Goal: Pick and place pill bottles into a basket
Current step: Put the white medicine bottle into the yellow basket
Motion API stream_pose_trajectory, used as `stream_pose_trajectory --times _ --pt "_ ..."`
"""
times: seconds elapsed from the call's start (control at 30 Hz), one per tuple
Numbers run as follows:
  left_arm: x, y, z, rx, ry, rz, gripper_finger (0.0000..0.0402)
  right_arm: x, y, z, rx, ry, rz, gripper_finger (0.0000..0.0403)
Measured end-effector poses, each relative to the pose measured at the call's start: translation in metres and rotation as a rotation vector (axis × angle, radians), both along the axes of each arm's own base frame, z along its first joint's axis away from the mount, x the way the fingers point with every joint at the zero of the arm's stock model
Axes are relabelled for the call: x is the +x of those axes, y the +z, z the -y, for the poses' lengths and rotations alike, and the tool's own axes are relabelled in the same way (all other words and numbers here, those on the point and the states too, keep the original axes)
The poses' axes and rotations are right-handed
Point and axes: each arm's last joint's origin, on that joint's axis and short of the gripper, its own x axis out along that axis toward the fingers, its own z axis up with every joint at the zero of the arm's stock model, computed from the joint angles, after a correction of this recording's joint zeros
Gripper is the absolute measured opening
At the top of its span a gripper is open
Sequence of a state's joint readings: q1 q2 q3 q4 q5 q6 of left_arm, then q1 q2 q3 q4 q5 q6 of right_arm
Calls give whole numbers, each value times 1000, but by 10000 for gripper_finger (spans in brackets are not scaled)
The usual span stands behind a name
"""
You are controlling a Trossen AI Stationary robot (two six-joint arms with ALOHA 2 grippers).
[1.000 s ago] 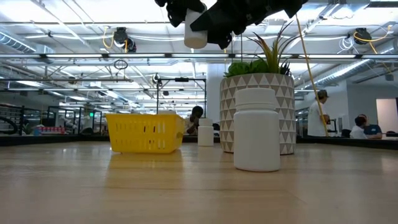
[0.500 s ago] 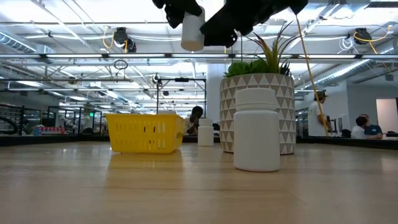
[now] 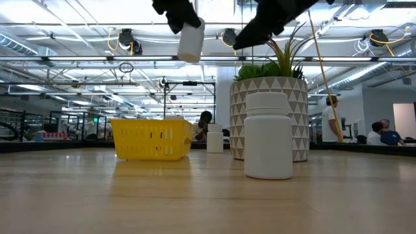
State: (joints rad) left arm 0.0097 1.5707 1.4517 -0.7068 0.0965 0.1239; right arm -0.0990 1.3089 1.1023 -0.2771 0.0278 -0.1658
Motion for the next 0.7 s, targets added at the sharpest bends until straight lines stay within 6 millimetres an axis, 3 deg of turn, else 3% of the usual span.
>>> stream_pose_trajectory --times 0.27,0.7 --pt "-1 -10 -1 19 -18 -26 161 -15 -11 -1 -5 -1 36 259" --pt "-1 -65 2 -43 -69 0 161 -23 -14 1 9 -26 48 258"
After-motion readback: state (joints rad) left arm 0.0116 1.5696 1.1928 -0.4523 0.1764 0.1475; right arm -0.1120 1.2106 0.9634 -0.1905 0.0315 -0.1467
